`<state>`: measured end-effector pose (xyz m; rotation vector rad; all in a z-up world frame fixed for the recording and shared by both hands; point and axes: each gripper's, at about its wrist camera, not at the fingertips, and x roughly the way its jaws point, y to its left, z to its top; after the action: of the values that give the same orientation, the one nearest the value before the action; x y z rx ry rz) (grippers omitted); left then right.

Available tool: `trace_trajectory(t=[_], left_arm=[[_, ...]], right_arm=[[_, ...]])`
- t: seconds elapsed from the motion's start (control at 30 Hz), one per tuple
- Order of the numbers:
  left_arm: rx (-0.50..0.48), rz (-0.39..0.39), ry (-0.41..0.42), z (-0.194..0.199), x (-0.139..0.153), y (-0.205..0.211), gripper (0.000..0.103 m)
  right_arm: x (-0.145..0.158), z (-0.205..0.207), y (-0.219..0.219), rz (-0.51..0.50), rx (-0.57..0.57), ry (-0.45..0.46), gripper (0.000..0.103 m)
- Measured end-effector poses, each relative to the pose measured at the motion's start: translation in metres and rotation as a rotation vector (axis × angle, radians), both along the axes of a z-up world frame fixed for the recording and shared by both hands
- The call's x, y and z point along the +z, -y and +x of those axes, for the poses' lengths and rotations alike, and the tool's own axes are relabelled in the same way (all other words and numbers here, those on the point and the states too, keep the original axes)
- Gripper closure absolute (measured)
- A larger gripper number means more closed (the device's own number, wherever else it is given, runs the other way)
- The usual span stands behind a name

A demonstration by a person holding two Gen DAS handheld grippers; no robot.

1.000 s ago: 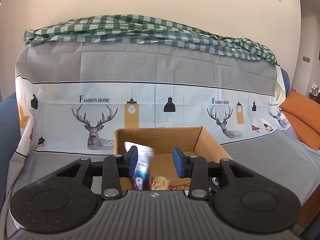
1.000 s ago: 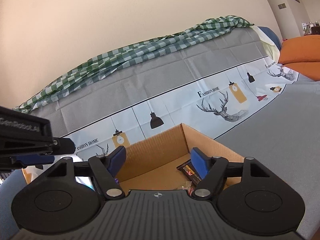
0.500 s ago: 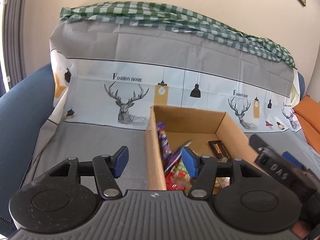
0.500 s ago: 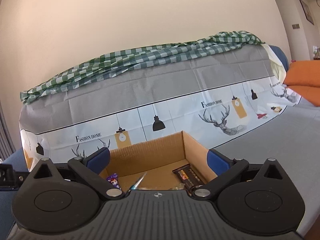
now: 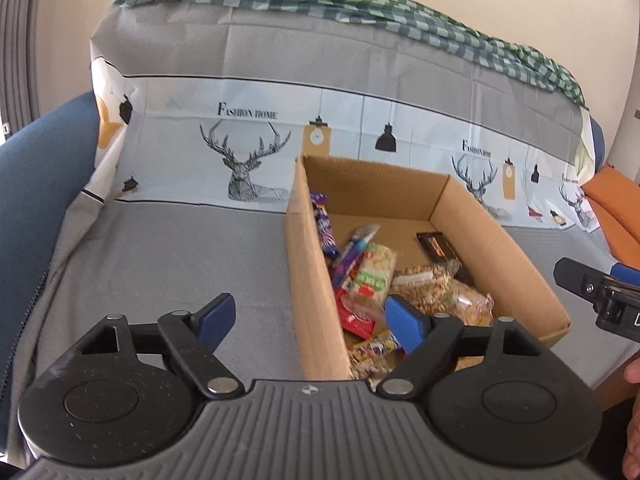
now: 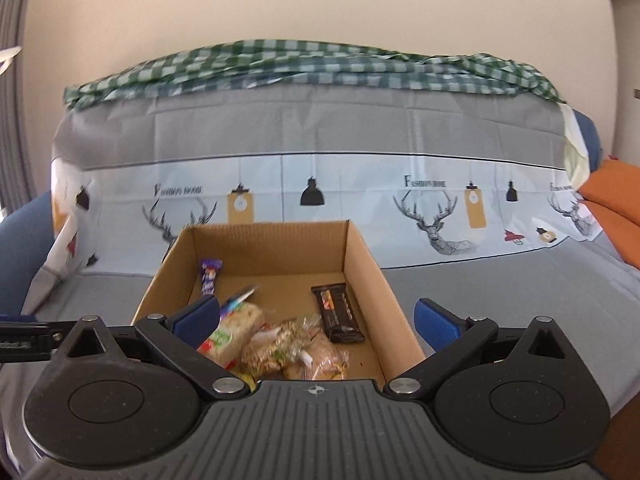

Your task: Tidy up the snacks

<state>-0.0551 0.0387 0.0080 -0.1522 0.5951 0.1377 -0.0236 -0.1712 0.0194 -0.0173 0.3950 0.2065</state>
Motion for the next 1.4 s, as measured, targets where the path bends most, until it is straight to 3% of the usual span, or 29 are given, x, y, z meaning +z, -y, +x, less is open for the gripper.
trace_trajectory(t=[0.1, 0.17, 0.2, 0.3, 0.5, 0.7, 1.4], left_arm=[[-0.068, 0.033, -0.043, 0.000, -0.024, 0.020, 0.015], [-0.099, 0.072, -0.082, 0.002, -0.032, 0.033, 0.007], [-0.108, 0.084, -0.077, 0.002, -0.032, 0.037, 0.001], [-0.133, 0.112, -0.065, 0.006, -0.034, 0.045, 0.001], [-0.080, 0.027, -0.117, 0.023, -0.038, 0.038, 0.001], [-0.066, 0.018, -0.080, 0.021, -0.033, 0.039, 0.001], [-0.095, 0.026, -0.039, 0.015, -0.031, 0.041, 0.001]], right_arm=[[-0.016, -0.001, 0.002, -0.016, 0.002, -0.043, 0.001], [-0.025, 0.001, 0.002, -0.004, 0.021, -0.085, 0.001], [-0.029, 0.002, 0.002, -0.003, 0.028, -0.104, 0.001], [-0.038, 0.010, 0.003, -0.044, 0.009, -0.134, 0.001], [-0.046, 0.023, 0.009, -0.030, -0.006, -0.181, 0.001], [-0.046, 0.020, -0.003, -0.090, 0.023, -0.160, 0.001], [-0.046, 0.021, 0.000, -0.069, 0.038, -0.156, 0.001]])
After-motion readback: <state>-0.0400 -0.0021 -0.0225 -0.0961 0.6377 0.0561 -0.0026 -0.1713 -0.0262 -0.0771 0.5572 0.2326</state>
